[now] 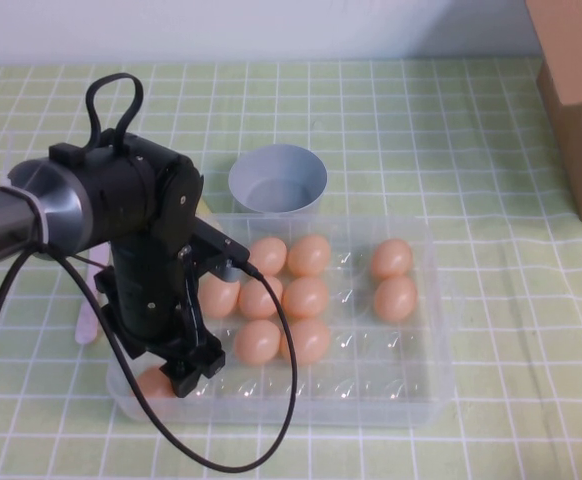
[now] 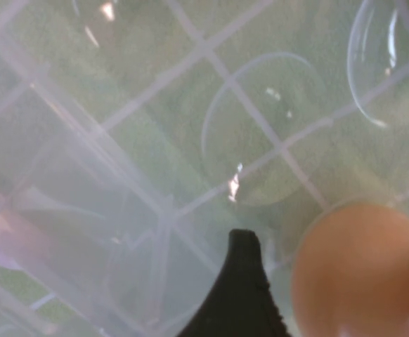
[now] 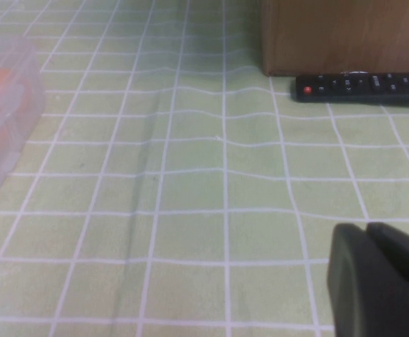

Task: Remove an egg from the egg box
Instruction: Pick up the egg from the plastic box

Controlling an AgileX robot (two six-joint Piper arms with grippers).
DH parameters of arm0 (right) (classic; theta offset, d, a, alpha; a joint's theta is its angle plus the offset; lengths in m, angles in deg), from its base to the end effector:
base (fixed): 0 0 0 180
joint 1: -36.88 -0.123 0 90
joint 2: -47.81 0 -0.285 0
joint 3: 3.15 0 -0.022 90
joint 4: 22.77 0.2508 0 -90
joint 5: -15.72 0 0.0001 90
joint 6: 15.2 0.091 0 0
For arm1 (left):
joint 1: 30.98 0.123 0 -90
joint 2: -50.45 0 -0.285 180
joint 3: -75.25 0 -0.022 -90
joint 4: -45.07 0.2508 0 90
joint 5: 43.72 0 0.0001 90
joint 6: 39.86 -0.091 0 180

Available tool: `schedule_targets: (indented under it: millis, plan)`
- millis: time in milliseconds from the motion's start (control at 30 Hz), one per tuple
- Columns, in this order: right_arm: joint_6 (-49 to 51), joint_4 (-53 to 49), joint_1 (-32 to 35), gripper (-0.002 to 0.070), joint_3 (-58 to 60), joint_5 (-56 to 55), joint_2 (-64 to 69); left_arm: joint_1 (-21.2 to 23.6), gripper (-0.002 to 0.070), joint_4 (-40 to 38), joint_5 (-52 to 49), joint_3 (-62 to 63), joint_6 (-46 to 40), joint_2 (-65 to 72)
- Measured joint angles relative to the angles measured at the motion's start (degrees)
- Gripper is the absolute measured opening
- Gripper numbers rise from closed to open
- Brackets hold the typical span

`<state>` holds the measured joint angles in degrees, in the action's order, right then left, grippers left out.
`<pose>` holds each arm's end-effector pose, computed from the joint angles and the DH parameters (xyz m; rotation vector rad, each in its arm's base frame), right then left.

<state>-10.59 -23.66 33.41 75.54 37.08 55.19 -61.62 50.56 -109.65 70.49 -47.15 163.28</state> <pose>0.0528 0.0027 0.1714 0.0090 1.8757 0.0818 0.2945 -0.1652 0.1985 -1.0669 -2.9056 -0.1501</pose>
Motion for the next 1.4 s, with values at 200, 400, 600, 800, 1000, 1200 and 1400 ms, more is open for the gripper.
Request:
schedule_targets:
  millis: [200,400,600,800,1000,1200,1400]
  plan:
    - [0.0,0.0,0.0,-0.0017,0.0,0.0,0.0,0.22,0.0519,0.0,0.11,0.0,-0.1,0.6]
    - [0.0,0.0,0.0,-0.0017,0.0,0.0,0.0,0.22,0.0519,-0.1,0.22,0.0,-0.1,1.65]
    - [0.0,0.0,0.0,-0.0017,0.0,0.0,0.0,0.22,0.0519,-0.1,0.22,0.0,-0.1,1.75]
    - [0.0,0.0,0.0,-0.0017,0.0,0.0,0.0,0.35,0.0492,-0.1,0.3,0.0,-0.1,1.75]
    - [0.0,0.0,0.0,-0.0017,0.0,0.0,0.0,0.97,0.0483,-0.34,0.47,0.0,-0.1,1.75]
    - [0.0,0.0,0.0,-0.0017,0.0,0.0,0.0,0.95,0.0482,-0.6,0.57,0.0,-0.1,2.03]
    - [0.0,0.0,0.0,-0.0017,0.0,0.0,0.0,0.95,0.0482,-1.07,0.68,0.0,-0.1,3.09]
